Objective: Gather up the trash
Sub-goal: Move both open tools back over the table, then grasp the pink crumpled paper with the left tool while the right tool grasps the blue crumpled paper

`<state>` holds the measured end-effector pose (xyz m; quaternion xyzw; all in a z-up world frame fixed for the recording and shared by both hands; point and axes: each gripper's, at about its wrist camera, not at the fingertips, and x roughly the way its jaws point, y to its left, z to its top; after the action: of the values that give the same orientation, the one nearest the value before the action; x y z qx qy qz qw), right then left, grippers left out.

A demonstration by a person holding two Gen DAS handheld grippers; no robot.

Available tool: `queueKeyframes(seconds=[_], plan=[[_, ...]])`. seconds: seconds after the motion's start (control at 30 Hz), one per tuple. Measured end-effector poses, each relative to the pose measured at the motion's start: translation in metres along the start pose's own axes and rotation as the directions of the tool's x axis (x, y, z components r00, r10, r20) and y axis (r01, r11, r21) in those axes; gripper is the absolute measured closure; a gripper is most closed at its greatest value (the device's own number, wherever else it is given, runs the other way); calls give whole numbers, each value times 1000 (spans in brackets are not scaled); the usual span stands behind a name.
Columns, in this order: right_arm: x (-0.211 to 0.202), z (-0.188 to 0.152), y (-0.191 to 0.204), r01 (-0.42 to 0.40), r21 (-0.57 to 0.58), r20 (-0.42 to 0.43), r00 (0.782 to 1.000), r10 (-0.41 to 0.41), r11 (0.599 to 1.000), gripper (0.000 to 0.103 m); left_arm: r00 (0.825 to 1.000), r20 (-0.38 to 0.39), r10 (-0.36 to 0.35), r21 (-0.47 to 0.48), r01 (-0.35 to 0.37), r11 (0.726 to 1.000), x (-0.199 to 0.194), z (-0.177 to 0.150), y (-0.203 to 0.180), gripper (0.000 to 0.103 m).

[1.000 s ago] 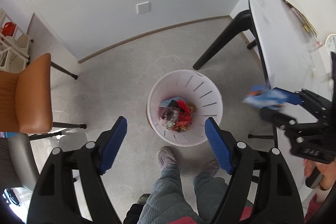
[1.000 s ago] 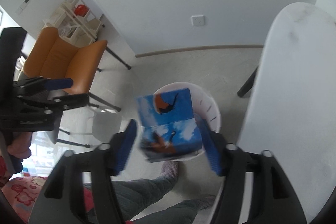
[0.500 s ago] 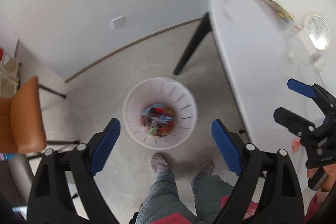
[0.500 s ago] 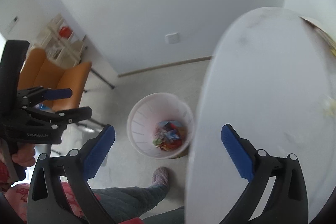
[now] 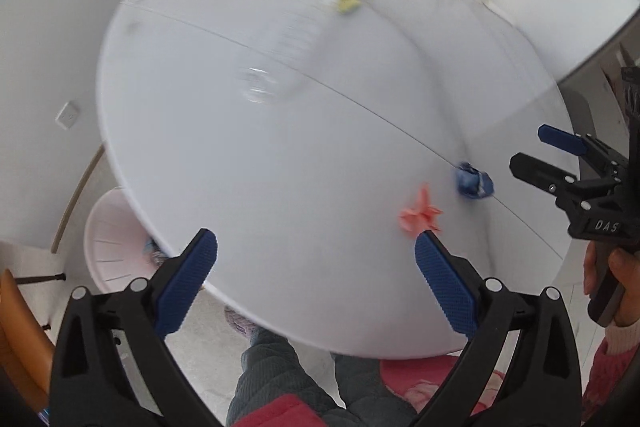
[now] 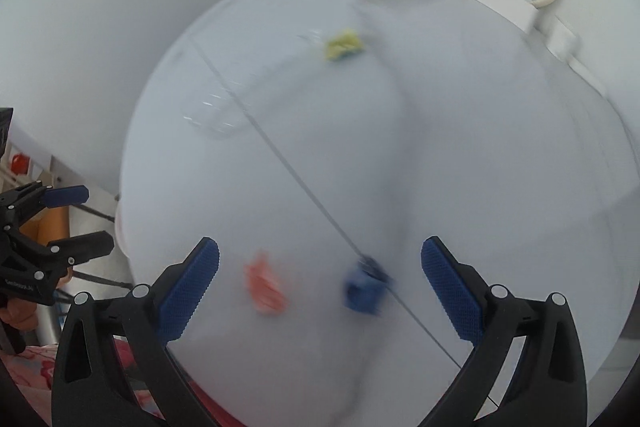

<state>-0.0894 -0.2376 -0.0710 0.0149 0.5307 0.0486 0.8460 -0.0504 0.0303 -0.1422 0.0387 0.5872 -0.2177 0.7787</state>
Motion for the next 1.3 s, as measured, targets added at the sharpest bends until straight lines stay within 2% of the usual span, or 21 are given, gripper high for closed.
queueKeyframes(seconds=[0.13,0.27,0.6,0.63,0.67,0.83,0.93,0.97,1.0,1.17,1.3], plan=[[4,-13,-42,3,35,-29,1000,-2,999,3,998,-63,0,21,1,1000,35,1,-44,8],[17,-19,-68,-20,19,-63,998,21,1000,3,996,-88,0,-1,0,1000,59,2,-72,8],[51,-15,-67,-123,-124,-125,986,107,985,3,993,-112,46,-102,-57,993,96,9,-89,9],[50,-16,-68,-133,-128,-129,985,116,983,3,992,-117,50,-106,-62,992,99,10,-89,12],[52,-15,-67,-144,-133,-130,983,127,981,3,991,-126,49,-110,-63,992,102,10,-90,19],[57,-13,-67,-173,-145,-130,979,155,974,3,986,-154,63,-101,-79,992,110,9,-95,34],[58,-14,-68,-187,-143,-129,977,169,972,3,986,-151,68,-68,-79,995,109,11,-102,50],[59,-14,-68,-191,-142,-129,976,173,971,3,986,-153,73,-57,-82,995,109,12,-103,60],[59,-15,-68,-194,-143,-128,976,176,971,3,985,-157,73,-49,-82,995,109,12,-104,63],[60,-16,-63,-203,-153,-126,975,185,967,3,986,-154,69,-36,-75,997,104,12,-105,65],[66,-18,-52,-195,-177,-128,976,174,965,3,989,-123,87,-30,-91,995,89,14,-102,65]])
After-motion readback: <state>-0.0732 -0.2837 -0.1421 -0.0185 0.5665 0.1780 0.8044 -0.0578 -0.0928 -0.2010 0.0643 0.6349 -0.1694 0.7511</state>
